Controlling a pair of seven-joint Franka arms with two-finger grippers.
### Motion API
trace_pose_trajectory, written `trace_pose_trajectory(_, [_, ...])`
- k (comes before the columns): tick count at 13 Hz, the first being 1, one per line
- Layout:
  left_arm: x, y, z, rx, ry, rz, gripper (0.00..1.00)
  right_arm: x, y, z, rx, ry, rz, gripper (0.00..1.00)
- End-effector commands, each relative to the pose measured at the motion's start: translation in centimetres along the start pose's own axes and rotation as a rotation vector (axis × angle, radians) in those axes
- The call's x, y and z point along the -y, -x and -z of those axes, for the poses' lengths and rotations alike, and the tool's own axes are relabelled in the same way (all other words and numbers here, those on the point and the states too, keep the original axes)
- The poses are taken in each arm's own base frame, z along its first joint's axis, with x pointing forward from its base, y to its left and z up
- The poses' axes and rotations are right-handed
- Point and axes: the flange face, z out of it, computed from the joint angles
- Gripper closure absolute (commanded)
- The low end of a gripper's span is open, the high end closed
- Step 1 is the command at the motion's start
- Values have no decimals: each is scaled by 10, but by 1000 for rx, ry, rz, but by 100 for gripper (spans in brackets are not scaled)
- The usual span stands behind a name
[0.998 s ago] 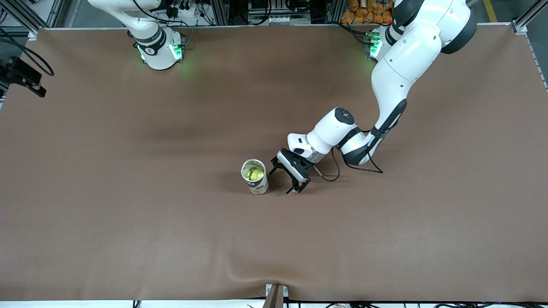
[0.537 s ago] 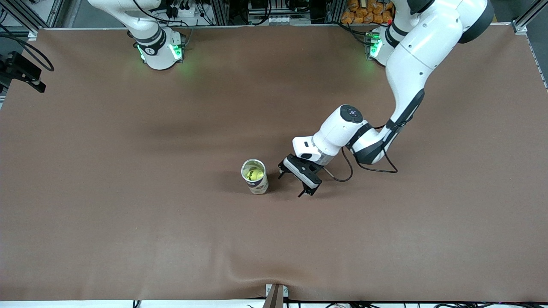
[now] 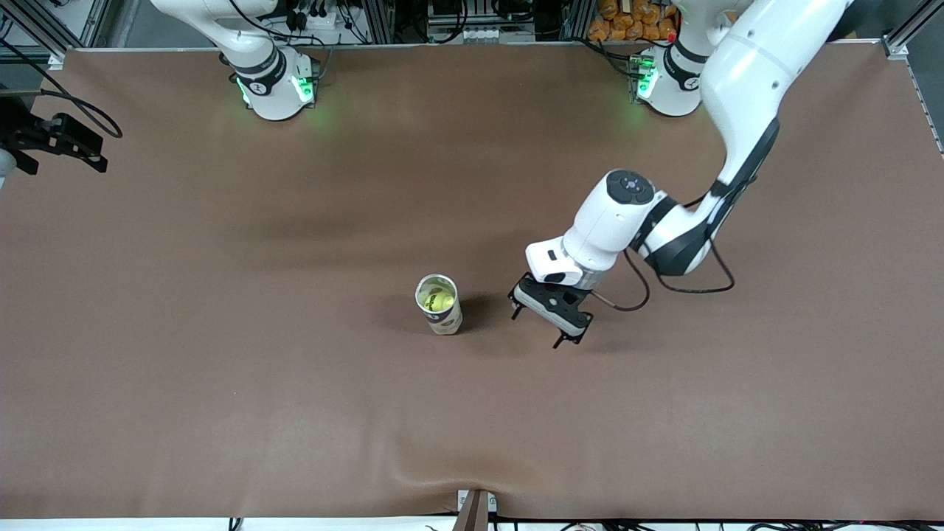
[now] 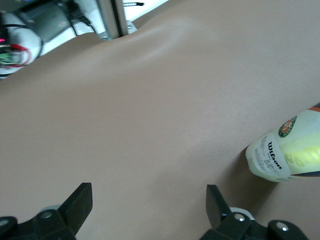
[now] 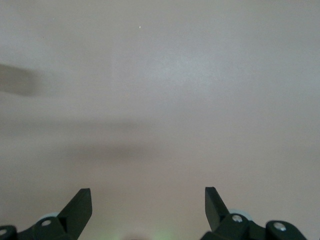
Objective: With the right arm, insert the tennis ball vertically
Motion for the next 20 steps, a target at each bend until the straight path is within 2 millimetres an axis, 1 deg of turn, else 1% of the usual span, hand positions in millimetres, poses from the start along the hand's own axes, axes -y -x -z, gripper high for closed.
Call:
trace_pose_trajectory(1, [5, -7, 34, 58, -53, 41, 0, -5, 9, 17, -29, 18, -1, 0])
trace_pose_trajectory(2, [9, -10, 42, 77, -75, 44, 0, -6, 9, 22, -38, 17, -3, 0])
trace_pose_trajectory(3, [17, -13, 54, 86, -96, 54, 0, -4, 9, 22, -42, 18, 1, 0])
trace_pose_trajectory(4, [31, -12, 60, 102, -110, 80, 0, -3, 9, 22, -42, 18, 1, 0])
trace_pose_trajectory(5, [36, -19, 76, 98, -108, 118, 0, -3, 9, 22, -40, 18, 1, 0])
trace_pose_trajectory(7, [41, -29, 106, 125, -114, 177, 0, -5, 9, 22, -40, 18, -2, 0])
trace_pose_trajectory(8, [47, -33, 120, 153, -136, 188, 0, -5, 10, 23, -42, 16, -2, 0])
trace_pose_trajectory(9, [56, -36, 134, 181, -161, 203, 0, -5, 10, 24, -44, 13, -3, 0])
trace_pose_trajectory(10, [65, -39, 148, 207, -184, 216, 0, -5, 15, 36, -61, 10, -6, 0])
trace_pose_trajectory(11, [66, -44, 166, 227, -206, 221, 0, -6, 19, 46, -66, 8, -8, 0])
trace_pose_trajectory(12, [74, -48, 180, 232, -220, 235, 0, -6, 20, 52, -70, 9, -7, 0])
trace_pose_trajectory(13, [79, -53, 194, 235, -231, 247, 0, -4, 19, 52, -70, 9, -4, 0])
trace_pose_trajectory(17, [97, -64, 230, 272, -257, 295, 0, -4, 19, 52, -72, 9, -4, 0])
trace_pose_trajectory(18, [111, -63, 236, 279, -242, 335, 0, -4, 19, 52, -73, 9, -4, 0])
trace_pose_trajectory(20, [135, -54, 243, 307, -176, 428, 0, -4, 19, 52, -72, 8, -4, 0])
